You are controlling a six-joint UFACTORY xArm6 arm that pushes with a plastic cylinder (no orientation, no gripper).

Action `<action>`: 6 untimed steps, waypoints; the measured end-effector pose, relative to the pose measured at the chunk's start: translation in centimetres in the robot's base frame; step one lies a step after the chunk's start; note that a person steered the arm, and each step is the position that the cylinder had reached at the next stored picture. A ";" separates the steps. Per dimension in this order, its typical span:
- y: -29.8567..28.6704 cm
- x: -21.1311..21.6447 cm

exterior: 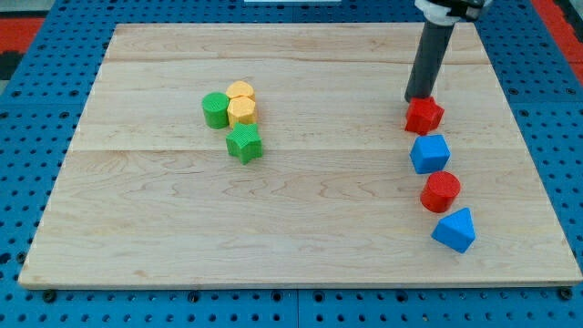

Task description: Point your arm at green circle

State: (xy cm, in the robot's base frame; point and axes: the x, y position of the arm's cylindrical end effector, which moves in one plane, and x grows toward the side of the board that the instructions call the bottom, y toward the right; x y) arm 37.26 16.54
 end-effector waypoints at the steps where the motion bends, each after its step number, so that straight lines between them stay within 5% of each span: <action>1: -2.8 -1.5; 3: -18.5 -11.0; 4: -26.3 -10.2; 6: -29.0 -2.1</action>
